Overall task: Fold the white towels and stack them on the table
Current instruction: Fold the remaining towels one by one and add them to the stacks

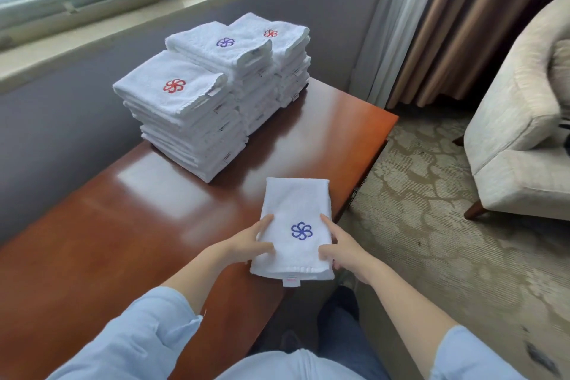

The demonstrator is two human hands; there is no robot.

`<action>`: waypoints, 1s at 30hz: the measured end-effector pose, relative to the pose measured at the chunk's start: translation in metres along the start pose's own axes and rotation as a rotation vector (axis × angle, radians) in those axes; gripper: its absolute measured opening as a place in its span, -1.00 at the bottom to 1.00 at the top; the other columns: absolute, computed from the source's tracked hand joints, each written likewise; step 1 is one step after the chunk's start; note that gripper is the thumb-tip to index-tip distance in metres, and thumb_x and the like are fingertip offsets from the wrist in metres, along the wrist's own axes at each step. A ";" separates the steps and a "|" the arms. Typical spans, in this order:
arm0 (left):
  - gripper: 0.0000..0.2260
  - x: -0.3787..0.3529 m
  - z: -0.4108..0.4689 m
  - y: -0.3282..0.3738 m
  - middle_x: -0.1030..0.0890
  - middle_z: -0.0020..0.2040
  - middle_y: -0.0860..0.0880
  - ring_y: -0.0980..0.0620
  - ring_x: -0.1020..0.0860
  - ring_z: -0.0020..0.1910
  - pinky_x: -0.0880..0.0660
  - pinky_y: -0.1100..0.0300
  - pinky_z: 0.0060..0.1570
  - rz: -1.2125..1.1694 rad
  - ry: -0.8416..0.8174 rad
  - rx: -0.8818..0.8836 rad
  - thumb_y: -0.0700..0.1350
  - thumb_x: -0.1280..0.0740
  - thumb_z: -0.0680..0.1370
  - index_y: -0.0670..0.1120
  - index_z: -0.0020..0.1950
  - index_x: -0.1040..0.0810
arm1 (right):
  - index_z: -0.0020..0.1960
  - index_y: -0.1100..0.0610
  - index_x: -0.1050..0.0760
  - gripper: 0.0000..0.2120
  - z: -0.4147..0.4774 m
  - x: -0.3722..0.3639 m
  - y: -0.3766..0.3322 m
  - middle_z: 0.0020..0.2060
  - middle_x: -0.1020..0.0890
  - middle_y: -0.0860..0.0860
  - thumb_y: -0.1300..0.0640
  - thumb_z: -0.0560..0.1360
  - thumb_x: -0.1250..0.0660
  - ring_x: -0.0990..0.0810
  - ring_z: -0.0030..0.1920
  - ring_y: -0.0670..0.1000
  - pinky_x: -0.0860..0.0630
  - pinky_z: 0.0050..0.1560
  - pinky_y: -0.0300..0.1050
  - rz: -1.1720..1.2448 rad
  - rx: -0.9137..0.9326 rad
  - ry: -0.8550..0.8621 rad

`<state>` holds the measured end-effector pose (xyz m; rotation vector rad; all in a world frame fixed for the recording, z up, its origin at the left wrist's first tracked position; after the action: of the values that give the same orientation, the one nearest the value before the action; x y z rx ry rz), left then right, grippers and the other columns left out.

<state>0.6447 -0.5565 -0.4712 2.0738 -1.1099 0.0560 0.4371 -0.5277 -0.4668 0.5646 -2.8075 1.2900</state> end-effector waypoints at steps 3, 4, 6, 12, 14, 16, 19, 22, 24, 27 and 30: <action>-0.41 0.002 -0.003 0.007 -0.25 0.54 0.04 0.08 -0.30 0.42 -0.25 0.22 0.37 -0.123 0.068 -0.028 -0.16 -0.24 0.56 0.11 0.57 -0.18 | 0.59 -0.16 0.04 -0.07 -0.005 -0.002 -0.002 0.21 -0.48 -0.07 0.27 0.37 -0.31 -0.54 0.01 0.06 -0.42 -0.26 -0.16 0.016 -0.032 -0.053; -0.43 0.002 -0.004 0.009 -0.25 0.53 0.05 0.10 -0.29 0.40 -0.25 0.23 0.34 -0.153 0.077 -0.030 -0.19 -0.23 0.56 0.09 0.56 -0.22 | 0.58 -0.15 0.03 -0.08 -0.007 -0.002 -0.003 0.23 -0.47 -0.06 0.27 0.36 -0.31 -0.54 0.08 0.09 -0.42 -0.21 -0.12 0.022 -0.039 -0.056; -0.45 0.002 -0.009 0.013 -0.28 0.48 0.04 0.10 -0.30 0.35 -0.29 0.25 0.24 -0.190 0.091 -0.027 -0.21 -0.22 0.54 0.12 0.51 -0.27 | 0.58 -0.14 0.01 -0.12 -0.010 -0.001 -0.008 0.22 -0.47 -0.05 0.29 0.39 -0.29 -0.54 0.11 0.09 -0.43 -0.20 -0.14 0.009 -0.038 -0.052; -0.49 0.025 -0.028 0.050 -0.38 0.39 0.07 0.11 -0.48 0.23 -0.46 0.28 0.12 -0.307 0.181 -0.132 -0.14 -0.23 0.45 0.23 0.36 -0.38 | 0.53 -0.21 -0.08 -0.11 -0.022 0.012 -0.047 0.22 -0.49 -0.07 0.22 0.29 -0.27 -0.50 -0.05 0.01 -0.36 -0.40 -0.26 -0.017 0.066 -0.039; -0.40 0.039 -0.038 0.066 -0.38 0.39 0.11 0.18 -0.47 0.20 -0.45 0.30 0.10 -0.327 0.211 -0.183 -0.08 -0.22 0.33 0.23 0.38 -0.38 | 0.52 -0.23 -0.10 -0.11 -0.026 0.018 -0.067 0.22 -0.49 -0.07 0.20 0.25 -0.27 -0.51 -0.06 0.00 -0.36 -0.40 -0.26 -0.017 0.114 -0.033; -0.35 0.054 -0.048 0.083 -0.35 0.40 0.17 0.28 -0.42 0.20 -0.39 0.37 0.03 -0.336 0.235 -0.240 -0.08 -0.20 0.29 0.23 0.40 -0.37 | 0.52 -0.21 -0.11 -0.08 -0.030 0.024 -0.092 0.21 -0.49 -0.09 0.19 0.21 -0.27 -0.54 -0.03 -0.03 -0.41 -0.42 -0.33 -0.019 0.175 -0.020; -0.32 0.082 -0.065 0.107 -0.33 0.43 0.20 0.23 -0.36 0.31 -0.37 0.33 0.15 -0.360 0.309 -0.328 -0.11 -0.20 0.28 0.22 0.41 -0.36 | 0.54 -0.15 -0.12 -0.07 -0.035 0.033 -0.135 0.19 -0.47 -0.15 0.21 0.21 -0.27 -0.56 0.03 -0.09 -0.45 -0.38 -0.40 -0.045 0.293 0.002; -0.30 0.116 -0.087 0.128 -0.38 0.43 0.15 0.20 -0.42 0.30 -0.42 0.36 0.15 -0.405 0.403 -0.427 -0.16 -0.20 0.26 0.17 0.41 -0.37 | 0.52 -0.17 -0.16 -0.10 -0.038 0.039 -0.182 0.20 -0.47 -0.17 0.22 0.21 -0.27 -0.56 0.10 -0.12 -0.52 -0.23 -0.36 -0.045 0.403 0.008; -0.27 0.138 -0.104 0.142 -0.40 0.40 0.12 0.31 -0.46 0.22 -0.43 0.46 0.03 -0.436 0.454 -0.503 -0.20 -0.19 0.26 0.06 0.46 -0.36 | 0.48 -0.22 -0.19 -0.13 -0.038 0.040 -0.216 0.24 -0.48 -0.11 0.22 0.21 -0.26 -0.58 0.10 -0.08 -0.56 -0.15 -0.28 -0.061 0.468 0.002; -0.27 0.174 -0.129 0.155 -0.38 0.38 0.14 0.47 -0.46 0.16 -0.45 0.47 -0.02 -0.481 0.530 -0.589 -0.26 -0.19 0.29 -0.05 0.49 -0.31 | 0.47 -0.25 -0.22 -0.13 -0.030 0.035 -0.271 0.15 -0.50 -0.09 0.20 0.21 -0.26 -0.60 -0.13 -0.25 -0.53 -0.29 -0.30 -0.114 0.551 -0.038; -0.34 0.215 -0.142 0.149 -0.35 0.47 0.06 0.20 -0.45 0.32 -0.45 0.41 0.13 -0.517 0.630 -0.588 -0.36 -0.22 0.44 -0.01 0.52 -0.28 | 0.42 -0.29 -0.25 -0.16 -0.016 0.019 -0.325 0.17 -0.48 -0.16 0.20 0.20 -0.26 -0.57 -0.05 -0.27 -0.49 -0.25 -0.37 -0.168 0.620 -0.110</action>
<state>0.7119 -0.6622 -0.2011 1.5715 -0.1568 0.1047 0.5214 -0.7163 -0.2146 0.8754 -2.3231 2.1419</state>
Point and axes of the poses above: each hand's wrist, its own z-axis towards the middle knuckle, its own x-axis out of the back of the hand, y = z × x, the point moved 10 cm from there along z, towards the middle knuckle
